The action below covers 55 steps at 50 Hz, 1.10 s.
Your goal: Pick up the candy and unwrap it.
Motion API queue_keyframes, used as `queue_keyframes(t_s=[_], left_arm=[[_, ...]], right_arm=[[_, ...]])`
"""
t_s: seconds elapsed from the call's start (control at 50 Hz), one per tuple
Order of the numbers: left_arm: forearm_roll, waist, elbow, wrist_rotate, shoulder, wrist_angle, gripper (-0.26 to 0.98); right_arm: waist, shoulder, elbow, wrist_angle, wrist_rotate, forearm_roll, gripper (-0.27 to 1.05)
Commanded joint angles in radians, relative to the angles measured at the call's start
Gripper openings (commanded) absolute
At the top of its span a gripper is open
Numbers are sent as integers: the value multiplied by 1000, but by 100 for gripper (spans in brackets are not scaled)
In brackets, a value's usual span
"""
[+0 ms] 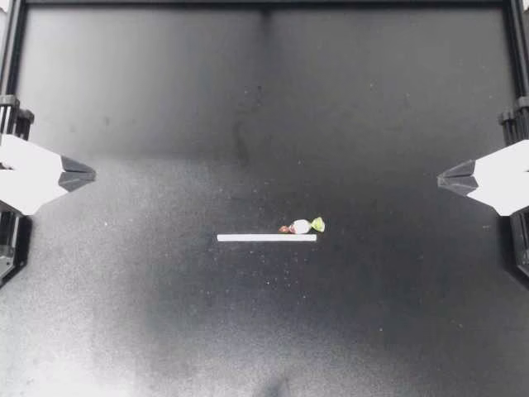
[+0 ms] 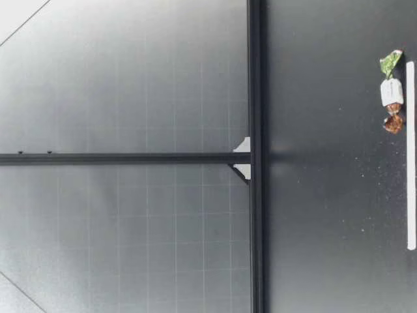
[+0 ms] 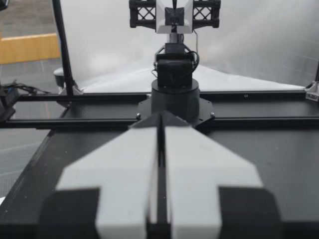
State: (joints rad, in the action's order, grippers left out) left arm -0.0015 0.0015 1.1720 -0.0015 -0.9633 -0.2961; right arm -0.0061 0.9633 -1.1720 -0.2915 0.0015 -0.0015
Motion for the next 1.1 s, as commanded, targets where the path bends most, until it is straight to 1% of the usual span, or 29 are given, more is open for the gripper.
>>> queue_keyframes(t_s=[0.0,0.14,0.28,0.42,0.52,0.6,0.68,0.92,0.98,1.08], left_arm=[[-2,14,-3,12,11,-15,-10],[-2,14,11,14,12,-21,-13],[-2,14,23,15,12,-49,-13],[-2,14,34,23,12,-83,-13],[-2,12,38,35,14,-86,-13],[-2,14,41,40,14,-87,-13],[-2,14,44,41,15,-86,-13],[-2,14,58,41,18,-86,-13],[-2,14,58,41,18,-87,-13],[-2,14,60,41,18,-87,-13]], right_arm=[[0,-11,8,-12,5,-2,-14],[-2,-66,17,-18,3,-2,-15],[-29,-195,63,6,11,-2,-14],[-61,-356,135,115,8,-2,-12],[-77,-459,187,213,2,-3,-7],[-80,-534,225,282,-3,-12,-1],[-81,-604,265,345,-9,-28,10],[-81,-788,342,445,-9,-46,49],[-81,-833,357,463,-9,-46,53],[-81,-902,393,506,-9,-46,51]])
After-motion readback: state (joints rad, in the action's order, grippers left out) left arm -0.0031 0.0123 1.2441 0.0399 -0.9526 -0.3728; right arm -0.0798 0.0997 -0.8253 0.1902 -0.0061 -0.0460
